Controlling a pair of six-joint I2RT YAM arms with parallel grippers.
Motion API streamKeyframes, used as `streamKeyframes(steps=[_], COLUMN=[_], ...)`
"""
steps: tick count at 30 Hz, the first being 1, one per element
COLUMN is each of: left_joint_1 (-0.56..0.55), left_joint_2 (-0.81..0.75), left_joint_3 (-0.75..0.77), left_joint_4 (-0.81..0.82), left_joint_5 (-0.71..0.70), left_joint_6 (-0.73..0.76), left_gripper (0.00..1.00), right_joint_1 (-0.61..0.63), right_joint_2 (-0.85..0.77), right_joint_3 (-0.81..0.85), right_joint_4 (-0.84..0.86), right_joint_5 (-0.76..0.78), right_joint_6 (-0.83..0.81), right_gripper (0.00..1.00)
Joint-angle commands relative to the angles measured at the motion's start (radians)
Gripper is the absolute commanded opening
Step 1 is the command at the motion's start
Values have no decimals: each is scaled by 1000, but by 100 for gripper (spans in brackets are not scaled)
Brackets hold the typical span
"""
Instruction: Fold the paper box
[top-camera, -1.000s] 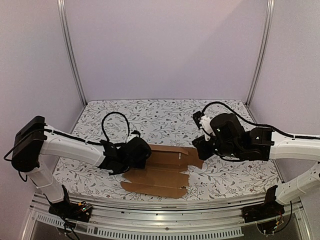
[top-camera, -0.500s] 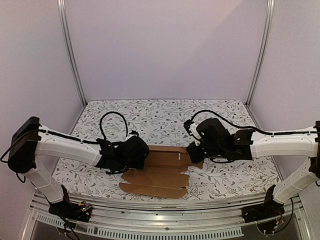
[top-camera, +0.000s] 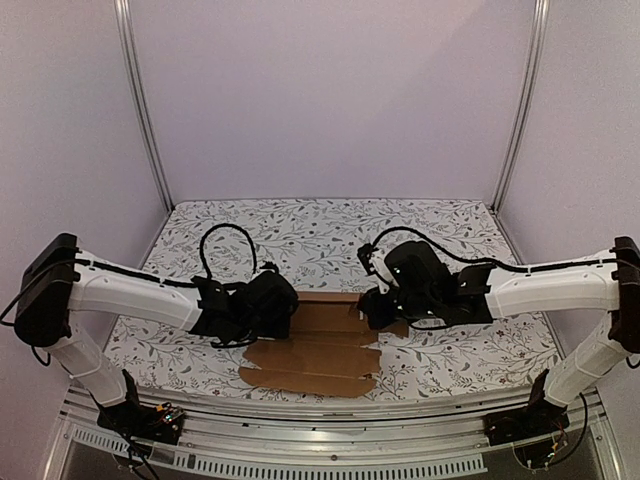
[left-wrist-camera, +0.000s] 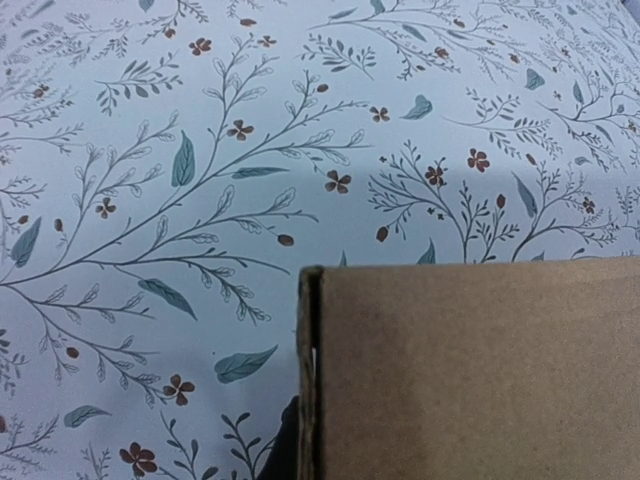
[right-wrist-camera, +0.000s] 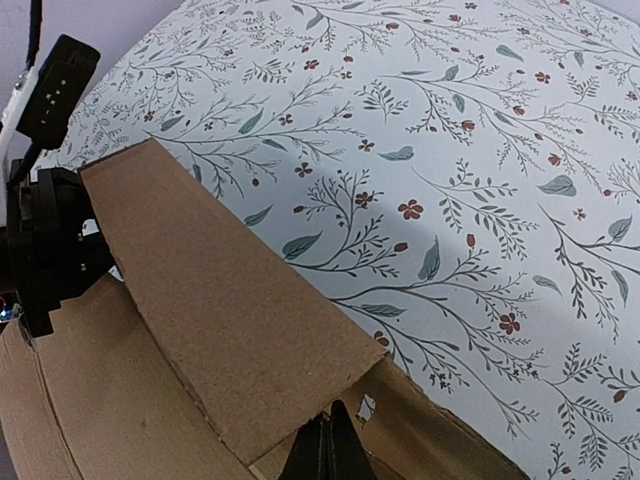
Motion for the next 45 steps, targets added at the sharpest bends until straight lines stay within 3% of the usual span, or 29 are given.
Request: streamKeyframes(steps=[1,21,33,45], left_joint_1=[-12,-32,-37,-33], left_joint_2=[-25,-57,-112,-132], left_joint_3=[31,-24,-100,-111], left_joint_4=[-2,106,175,189], left_joint_5=[22,121,68,-8], left_joint_6=[-16,-79,-142,-122], left_gripper=[0,0,0,0], right_joint_1=[-4,56,65,67], right_joint_2=[24,-2,-47,-159], right_joint_3=[-26,-158,-179,-182], right_joint_4=[113,641,604,419], right_joint_5=[-40,92,113,59], right_joint_6=[87,319,278,189], right_gripper=[0,0,0,0])
